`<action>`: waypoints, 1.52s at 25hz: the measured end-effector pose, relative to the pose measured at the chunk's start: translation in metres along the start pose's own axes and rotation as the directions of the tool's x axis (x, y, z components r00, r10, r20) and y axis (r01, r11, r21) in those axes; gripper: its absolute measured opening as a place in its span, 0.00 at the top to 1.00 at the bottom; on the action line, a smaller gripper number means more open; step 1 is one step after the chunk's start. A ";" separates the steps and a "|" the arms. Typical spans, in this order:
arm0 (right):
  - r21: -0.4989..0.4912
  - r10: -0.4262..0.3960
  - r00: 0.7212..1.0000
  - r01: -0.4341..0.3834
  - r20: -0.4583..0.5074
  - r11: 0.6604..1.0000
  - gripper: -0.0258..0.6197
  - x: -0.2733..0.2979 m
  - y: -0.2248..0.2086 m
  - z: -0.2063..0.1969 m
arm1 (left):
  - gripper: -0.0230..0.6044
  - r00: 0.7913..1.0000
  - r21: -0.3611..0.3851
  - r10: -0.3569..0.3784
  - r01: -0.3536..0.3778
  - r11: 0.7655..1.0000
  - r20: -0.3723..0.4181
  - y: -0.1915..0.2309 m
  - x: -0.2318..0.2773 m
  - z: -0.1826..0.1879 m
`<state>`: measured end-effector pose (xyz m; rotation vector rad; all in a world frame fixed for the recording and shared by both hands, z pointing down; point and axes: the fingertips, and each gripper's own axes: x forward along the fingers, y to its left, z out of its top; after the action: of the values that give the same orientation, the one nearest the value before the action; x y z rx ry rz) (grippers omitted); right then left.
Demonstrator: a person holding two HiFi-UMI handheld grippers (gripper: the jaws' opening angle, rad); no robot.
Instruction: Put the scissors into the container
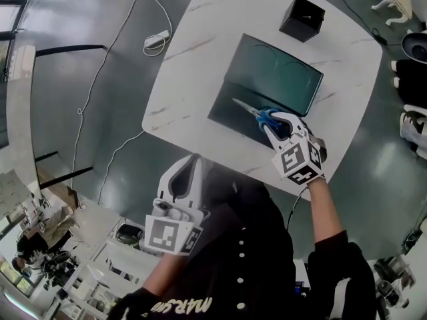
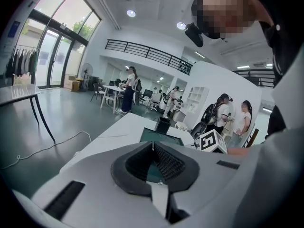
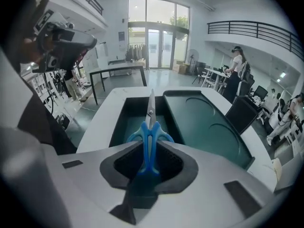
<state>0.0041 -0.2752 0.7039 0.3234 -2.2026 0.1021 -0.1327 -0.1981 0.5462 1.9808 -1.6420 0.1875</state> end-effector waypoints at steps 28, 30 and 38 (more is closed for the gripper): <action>-0.063 0.060 0.917 -0.092 -0.394 0.994 0.79 0.064 0.013 -0.030 | 0.91 0.999 -0.049 0.024 -0.026 0.998 -0.045 0.009 0.014 -0.039; -0.053 0.046 0.924 -0.072 -0.379 0.996 0.79 0.061 0.012 -0.029 | 0.91 0.999 -0.047 0.026 -0.028 0.998 -0.040 0.008 0.012 -0.037; -0.057 0.000 0.944 -0.020 -0.331 0.998 0.77 0.043 0.005 -0.015 | 0.91 1.000 -0.028 0.018 -0.018 0.999 -0.008 0.001 0.004 -0.021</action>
<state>-0.0105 -0.2755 0.7474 0.2416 -1.8696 0.0893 -0.1279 -0.1916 0.5658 1.9430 -1.6496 0.1775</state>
